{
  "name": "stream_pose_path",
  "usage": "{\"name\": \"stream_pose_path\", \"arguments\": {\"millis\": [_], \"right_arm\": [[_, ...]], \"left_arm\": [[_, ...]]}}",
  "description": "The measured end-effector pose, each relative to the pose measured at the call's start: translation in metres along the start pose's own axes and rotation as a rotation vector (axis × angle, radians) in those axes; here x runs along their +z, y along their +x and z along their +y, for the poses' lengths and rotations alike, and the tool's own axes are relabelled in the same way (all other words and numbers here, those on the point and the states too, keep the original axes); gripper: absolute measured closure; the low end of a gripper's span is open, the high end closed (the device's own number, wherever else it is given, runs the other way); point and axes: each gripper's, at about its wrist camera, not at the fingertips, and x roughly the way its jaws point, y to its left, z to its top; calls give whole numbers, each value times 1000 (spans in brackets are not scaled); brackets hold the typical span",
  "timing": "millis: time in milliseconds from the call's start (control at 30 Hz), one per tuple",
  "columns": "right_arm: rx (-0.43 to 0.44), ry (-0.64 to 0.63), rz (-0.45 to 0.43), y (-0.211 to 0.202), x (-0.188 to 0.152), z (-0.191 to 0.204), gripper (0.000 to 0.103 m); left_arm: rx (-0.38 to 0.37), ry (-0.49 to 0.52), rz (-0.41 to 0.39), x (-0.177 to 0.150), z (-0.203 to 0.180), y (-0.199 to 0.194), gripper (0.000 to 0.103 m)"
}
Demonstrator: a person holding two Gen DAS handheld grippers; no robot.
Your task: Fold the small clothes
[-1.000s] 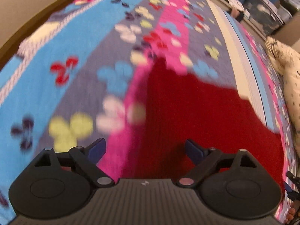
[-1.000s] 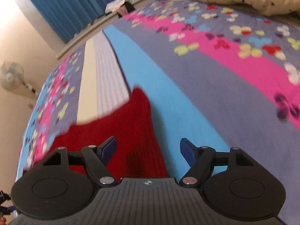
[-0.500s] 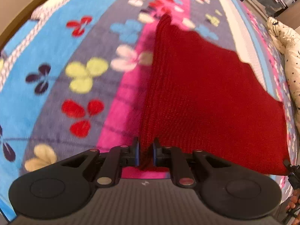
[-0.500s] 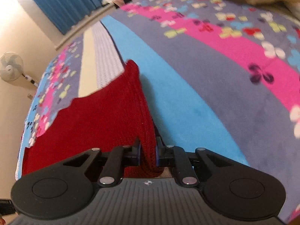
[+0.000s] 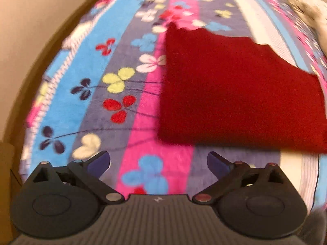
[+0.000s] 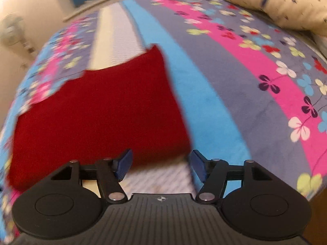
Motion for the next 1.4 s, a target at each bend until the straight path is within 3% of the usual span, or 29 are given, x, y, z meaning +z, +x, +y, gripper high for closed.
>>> {"name": "stream_pose_path", "arguments": {"millis": [100,267,467,667,867,1400], "right_arm": [[28,-47,-65,-54,-29,27,30],[45,-74,-167,-126,-80,49,22],[71,-106,-187,-171,-132,53,20],[85,-142,-228,-197,-151,53,18],[87,-118,-269,-207,-154,49,15],[112,-123,-162,-170,-131,62,15]], "left_arm": [[-8,52,-54,-30,-14,-38,0],[-41,33,-117,-72,-22,-89,0],[-62,45,-163,-119,-32,-126,0],[-60,83,-202,-142,-41,-146,0],[-40,124,-232,-147,-45,-155,0],[-46,110,-140,-117,-49,-117,0]]}}
